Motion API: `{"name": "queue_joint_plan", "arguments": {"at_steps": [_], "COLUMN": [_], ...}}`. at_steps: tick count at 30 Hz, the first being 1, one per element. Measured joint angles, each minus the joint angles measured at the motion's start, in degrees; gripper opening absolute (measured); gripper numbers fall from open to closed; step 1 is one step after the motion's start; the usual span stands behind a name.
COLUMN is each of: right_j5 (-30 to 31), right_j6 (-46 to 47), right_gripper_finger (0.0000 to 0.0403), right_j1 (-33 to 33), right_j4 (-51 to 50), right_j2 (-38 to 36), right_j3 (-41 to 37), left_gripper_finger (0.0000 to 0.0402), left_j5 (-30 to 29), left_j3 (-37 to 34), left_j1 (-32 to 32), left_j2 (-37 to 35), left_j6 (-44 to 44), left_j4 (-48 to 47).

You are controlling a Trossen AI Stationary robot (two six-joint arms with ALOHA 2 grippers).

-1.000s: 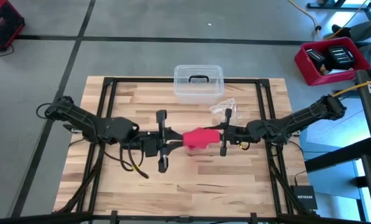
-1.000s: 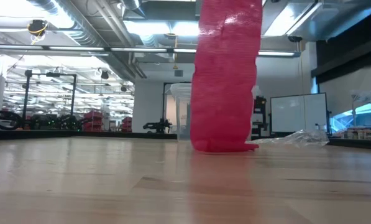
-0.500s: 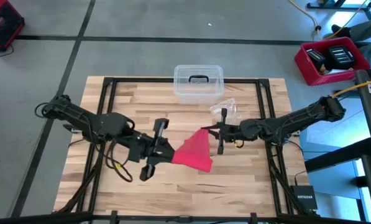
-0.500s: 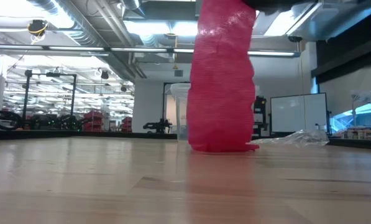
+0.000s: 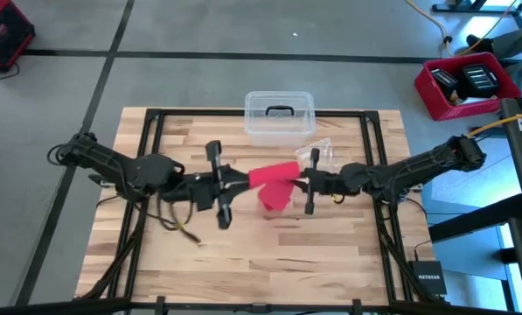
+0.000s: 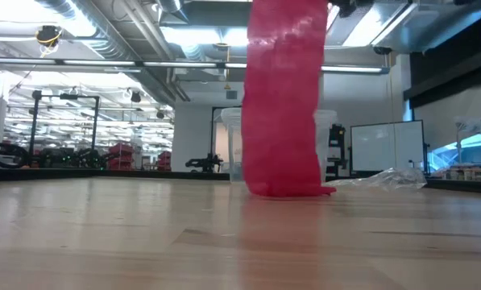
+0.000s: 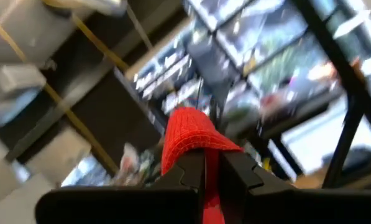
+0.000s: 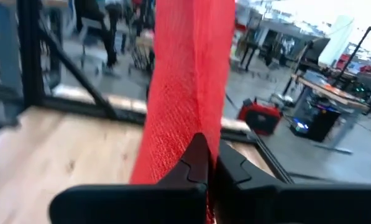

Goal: Roll bandage
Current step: Roll the red bandage

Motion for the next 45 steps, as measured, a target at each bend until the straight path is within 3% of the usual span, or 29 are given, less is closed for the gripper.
{"name": "queue_joint_plan", "arguments": {"at_steps": [7,13,20,25,35,40,43,45], "right_j5": [-1.9,-2.8,-3.4,-7.3,-8.5,-12.6,-10.5,-7.9], "right_j6": [5.7,7.9,8.9,11.6,17.0,19.1,19.6,19.6], "right_gripper_finger": [0.0044,0.0117,0.0219,0.0265,0.0271,0.0269,0.0269,0.0269], "right_j1": [0.0,0.0,0.0,0.0,0.0,0.1,0.1,0.1], "right_j4": [0.3,-6.6,-24.3,-35.0,-40.8,-54.5,-60.1,-55.6], "right_j2": [0.0,0.0,0.0,-0.1,-2.4,-10.0,-13.3,-15.3], "right_j3": [1.0,3.0,14.6,23.7,26.1,26.3,23.0,17.2], "left_gripper_finger": [0.0017,0.0017,0.0017,0.0017,0.0017,0.0017,0.0017,0.0017], "left_j5": [-0.9,-0.1,5.5,5.8,5.8,5.7,5.7,5.7], "left_j3": [0.0,0.0,0.0,0.0,0.0,0.0,0.0,0.0], "left_j1": [3.1,3.2,3.3,3.3,3.3,3.3,3.3,3.3], "left_j2": [0.0,0.0,0.0,0.0,0.0,0.0,0.1,0.1], "left_j6": [-4.9,-5.0,-7.2,-8.2,-9.1,-9.5,-9.8,-10.6], "left_j4": [-4.6,-3.3,-3.4,-4.0,-4.6,-4.5,-4.9,-5.0]}}
